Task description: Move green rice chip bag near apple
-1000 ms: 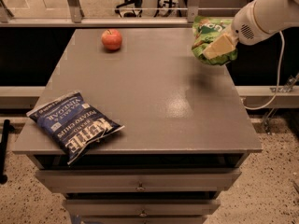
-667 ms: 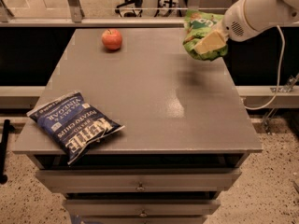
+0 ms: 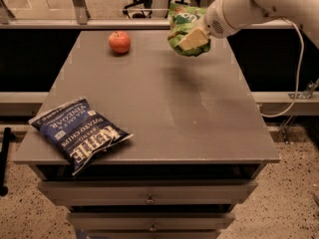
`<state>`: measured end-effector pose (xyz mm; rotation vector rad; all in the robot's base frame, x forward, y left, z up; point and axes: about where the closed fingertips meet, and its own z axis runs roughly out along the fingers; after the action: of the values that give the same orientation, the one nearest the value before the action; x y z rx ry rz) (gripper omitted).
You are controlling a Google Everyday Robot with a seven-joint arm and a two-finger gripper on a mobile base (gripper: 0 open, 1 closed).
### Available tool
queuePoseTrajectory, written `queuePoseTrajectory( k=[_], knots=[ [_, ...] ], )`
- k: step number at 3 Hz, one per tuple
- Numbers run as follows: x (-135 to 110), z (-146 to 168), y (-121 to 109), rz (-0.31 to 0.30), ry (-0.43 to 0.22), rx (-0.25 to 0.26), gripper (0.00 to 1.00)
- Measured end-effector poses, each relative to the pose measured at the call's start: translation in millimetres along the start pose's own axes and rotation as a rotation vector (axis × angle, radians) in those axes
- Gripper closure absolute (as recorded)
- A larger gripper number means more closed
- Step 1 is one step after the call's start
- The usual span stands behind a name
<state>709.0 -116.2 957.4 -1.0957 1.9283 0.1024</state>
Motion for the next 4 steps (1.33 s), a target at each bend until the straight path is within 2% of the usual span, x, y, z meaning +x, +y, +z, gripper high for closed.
queuePoseTrajectory(
  k=[2,4],
  knots=[
    [-37.0,60.0,1.7,-0.111,-0.062,-0.039,1.0],
    [-57.6,105.4,7.4,-0.166,-0.084,-0.085,1.0]
  ],
)
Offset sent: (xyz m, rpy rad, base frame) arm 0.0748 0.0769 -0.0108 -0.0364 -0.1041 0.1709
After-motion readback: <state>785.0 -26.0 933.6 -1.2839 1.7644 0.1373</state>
